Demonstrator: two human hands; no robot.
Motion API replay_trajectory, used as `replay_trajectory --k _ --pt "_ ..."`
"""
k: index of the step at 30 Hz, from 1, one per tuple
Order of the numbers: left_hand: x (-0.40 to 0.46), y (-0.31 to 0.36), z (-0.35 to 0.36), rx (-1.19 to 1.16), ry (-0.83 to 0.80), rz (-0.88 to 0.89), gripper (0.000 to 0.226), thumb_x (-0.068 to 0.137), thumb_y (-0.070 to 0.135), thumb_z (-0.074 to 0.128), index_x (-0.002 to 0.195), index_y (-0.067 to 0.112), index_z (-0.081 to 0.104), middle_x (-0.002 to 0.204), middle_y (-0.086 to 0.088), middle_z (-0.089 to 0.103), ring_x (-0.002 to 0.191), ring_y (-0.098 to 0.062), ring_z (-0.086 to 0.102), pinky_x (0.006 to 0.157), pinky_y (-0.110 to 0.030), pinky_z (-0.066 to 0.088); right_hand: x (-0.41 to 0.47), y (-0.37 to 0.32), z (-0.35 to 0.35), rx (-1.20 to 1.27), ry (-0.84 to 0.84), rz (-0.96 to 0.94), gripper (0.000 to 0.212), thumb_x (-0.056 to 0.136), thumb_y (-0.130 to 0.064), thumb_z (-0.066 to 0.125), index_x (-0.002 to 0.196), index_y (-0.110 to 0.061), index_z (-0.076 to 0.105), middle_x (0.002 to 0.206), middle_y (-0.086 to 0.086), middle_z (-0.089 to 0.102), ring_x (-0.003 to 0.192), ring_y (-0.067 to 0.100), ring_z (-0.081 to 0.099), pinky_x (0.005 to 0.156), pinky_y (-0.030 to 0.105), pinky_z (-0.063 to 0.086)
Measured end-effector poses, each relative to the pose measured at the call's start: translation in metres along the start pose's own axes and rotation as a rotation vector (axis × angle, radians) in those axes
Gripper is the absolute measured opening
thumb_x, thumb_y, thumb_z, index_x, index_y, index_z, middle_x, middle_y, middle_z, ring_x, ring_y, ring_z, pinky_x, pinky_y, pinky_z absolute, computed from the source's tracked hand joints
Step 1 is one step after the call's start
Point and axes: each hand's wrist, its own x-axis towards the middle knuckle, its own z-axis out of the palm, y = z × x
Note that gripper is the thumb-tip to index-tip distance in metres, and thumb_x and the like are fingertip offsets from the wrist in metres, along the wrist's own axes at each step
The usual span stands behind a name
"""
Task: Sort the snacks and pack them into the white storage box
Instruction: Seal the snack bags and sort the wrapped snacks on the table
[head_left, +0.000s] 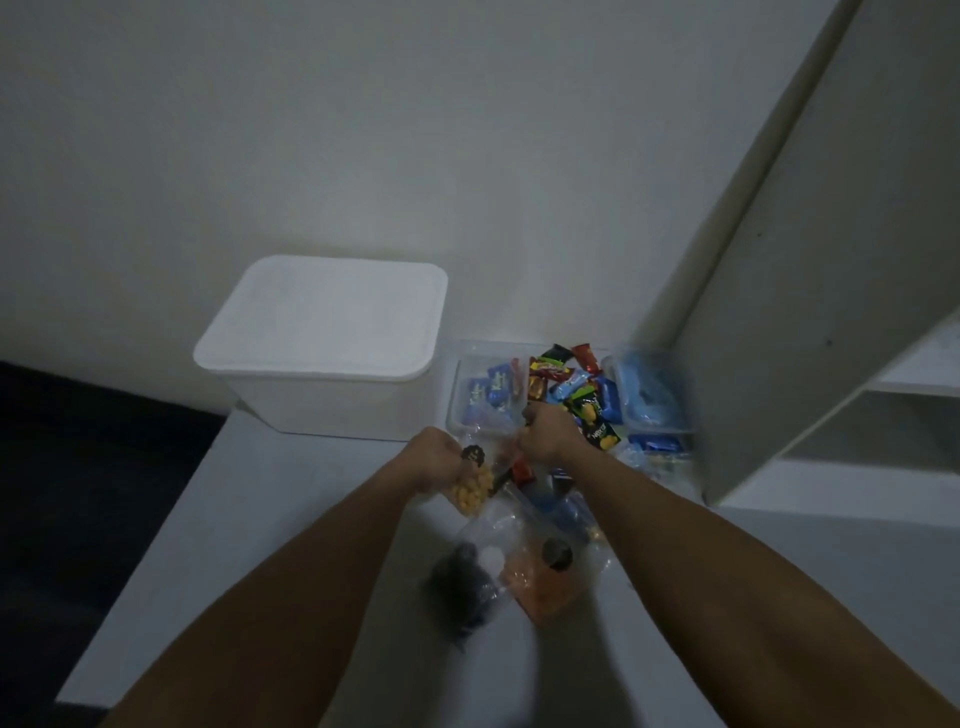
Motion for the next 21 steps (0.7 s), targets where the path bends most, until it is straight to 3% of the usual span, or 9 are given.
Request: replay_trajectory --k 2,4,7,11,15,21 --pt "0.007 0.001 0.001 -0.040 0.032 -0.005 0.028 0.081 0.019 0.071 0.094 -0.006 0.071 0.082 -0.012 0.061 0.070 -0.021 0.058 0.060 -0.026 0.048 0.010 0.002 0.001 -0.017 -0.027 0.002 0.032 0.079 -0.011 0.073 0.108 -0.003 0.065 0.094 0.000 0.058 0.089 0.018 0.058 0.072 0.027 0.048" --pt "0.013 0.001 0.002 -0.121 0.079 -0.033 0.019 0.079 0.013 0.071 0.085 -0.005 0.071 0.077 -0.013 0.061 0.064 -0.022 0.057 0.058 -0.028 0.048 0.017 0.004 0.005 -0.001 -0.048 -0.012 0.017 0.079 -0.011 0.073 0.094 -0.004 0.071 0.090 0.005 0.068 0.087 0.021 0.067 0.072 0.032 0.058" --pt "0.019 0.000 -0.001 -0.309 0.131 -0.117 0.012 0.084 0.008 0.064 0.073 0.003 0.064 0.065 -0.011 0.062 0.048 -0.016 0.058 0.055 -0.028 0.051 0.015 -0.003 0.011 0.077 -0.120 -0.087 0.004 0.081 -0.005 0.068 0.084 -0.006 0.070 0.090 0.010 0.069 0.089 0.024 0.068 0.082 0.041 0.058" --pt "0.018 -0.003 -0.010 -0.532 0.141 -0.157 0.029 0.094 0.024 0.057 0.069 0.009 0.057 0.059 -0.005 0.057 0.049 -0.018 0.055 0.055 -0.026 0.050 0.002 -0.022 0.017 0.120 -0.199 -0.185 0.023 0.082 -0.003 0.069 0.067 -0.021 0.065 0.078 -0.002 0.065 0.087 0.020 0.066 0.081 0.037 0.057" --pt "0.013 -0.016 -0.022 -0.547 0.103 -0.191 0.028 0.091 0.018 0.059 0.065 0.010 0.057 0.060 -0.006 0.058 0.047 -0.016 0.056 0.044 -0.020 0.049 -0.008 -0.034 0.022 0.092 -0.229 -0.223 0.029 0.084 -0.004 0.066 0.066 -0.027 0.060 0.072 -0.009 0.060 0.070 0.006 0.059 0.054 0.011 0.046" --pt "-0.004 -0.036 -0.035 -0.525 -0.012 -0.169 0.031 0.089 0.005 0.056 0.058 0.003 0.053 0.037 -0.001 0.049 0.029 -0.012 0.045 0.036 -0.014 0.035 -0.020 -0.048 0.030 0.146 -0.207 -0.176 0.023 0.090 -0.012 0.064 0.067 -0.017 0.065 0.069 -0.001 0.064 0.061 0.012 0.061 0.052 0.019 0.050"
